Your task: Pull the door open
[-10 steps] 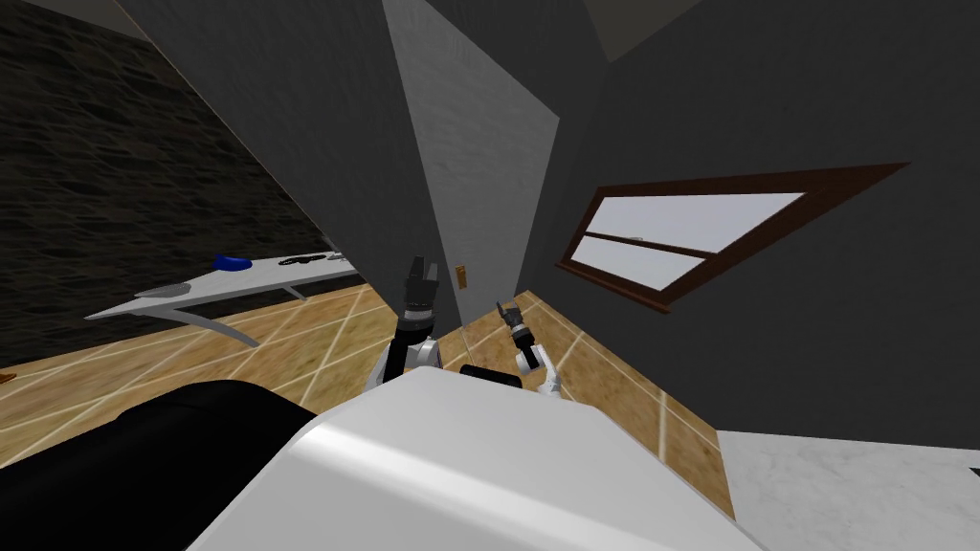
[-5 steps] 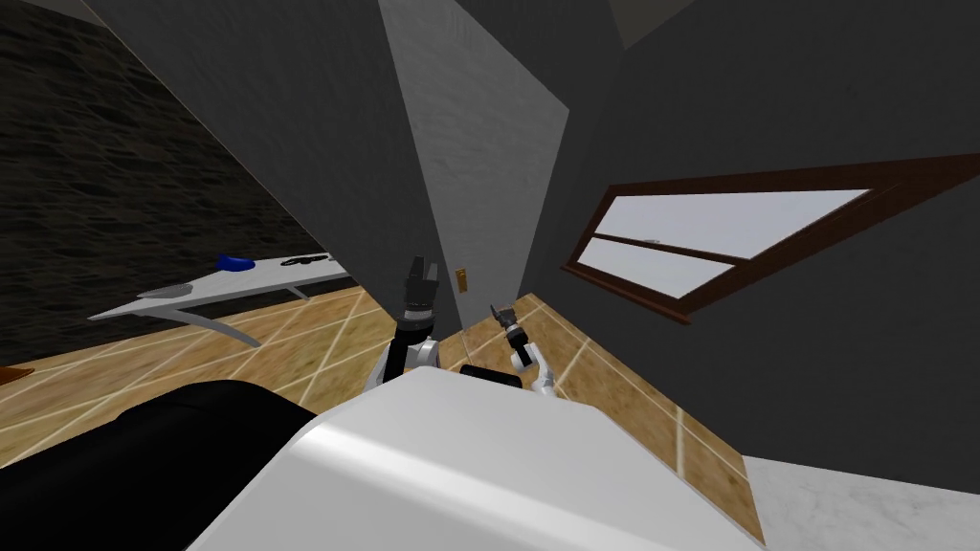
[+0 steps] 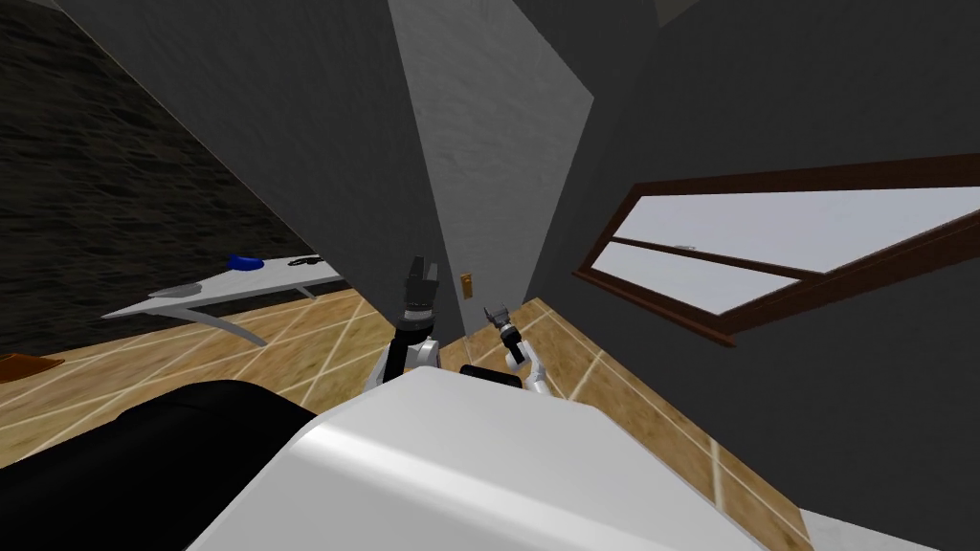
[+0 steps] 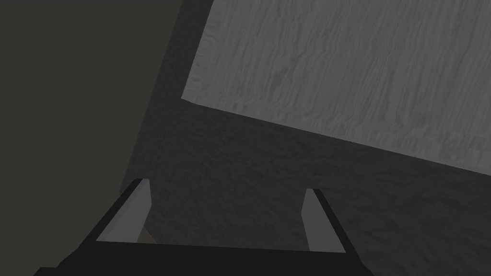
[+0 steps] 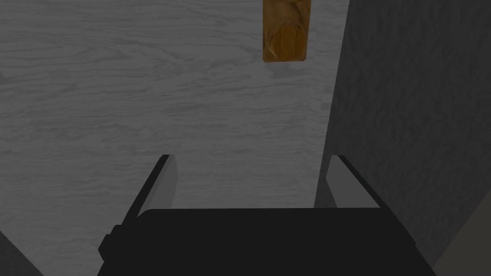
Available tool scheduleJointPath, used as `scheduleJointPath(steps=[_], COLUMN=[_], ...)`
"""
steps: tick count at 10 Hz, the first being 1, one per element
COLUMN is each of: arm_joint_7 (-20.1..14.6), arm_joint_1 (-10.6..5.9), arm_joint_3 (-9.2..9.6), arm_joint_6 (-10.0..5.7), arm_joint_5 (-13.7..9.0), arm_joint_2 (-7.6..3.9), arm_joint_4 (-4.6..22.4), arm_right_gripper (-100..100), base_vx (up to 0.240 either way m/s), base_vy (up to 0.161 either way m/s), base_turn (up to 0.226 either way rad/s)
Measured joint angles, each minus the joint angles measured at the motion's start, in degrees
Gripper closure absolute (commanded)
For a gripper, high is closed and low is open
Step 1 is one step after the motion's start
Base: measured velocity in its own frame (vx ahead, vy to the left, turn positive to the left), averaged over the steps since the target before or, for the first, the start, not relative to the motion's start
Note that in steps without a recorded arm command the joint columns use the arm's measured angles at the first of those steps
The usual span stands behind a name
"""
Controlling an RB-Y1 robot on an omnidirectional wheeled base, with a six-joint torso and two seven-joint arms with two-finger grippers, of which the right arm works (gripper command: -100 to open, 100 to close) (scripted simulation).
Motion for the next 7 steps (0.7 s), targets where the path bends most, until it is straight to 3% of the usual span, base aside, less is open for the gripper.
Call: scheduleJointPath(steps=[4, 5, 7], arm_joint_7=[2.51, 2.82, 2.99], arm_joint_1=[-0.79, -1.0, -1.22], arm_joint_3=[1.19, 1.38, 1.15], arm_joint_6=[0.4, 0.51, 0.45], arm_joint_5=[1.54, 1.77, 1.64], arm_joint_2=[1.01, 1.19, 0.99], arm_joint_4=[1.92, 2.21, 2.46], arm_right_gripper=[-100, -100, -100], base_vx=[0.156, 0.054, -0.081], base_vy=[0.158, 0.067, -0.12], base_turn=[0.065, 0.003, 0.003])
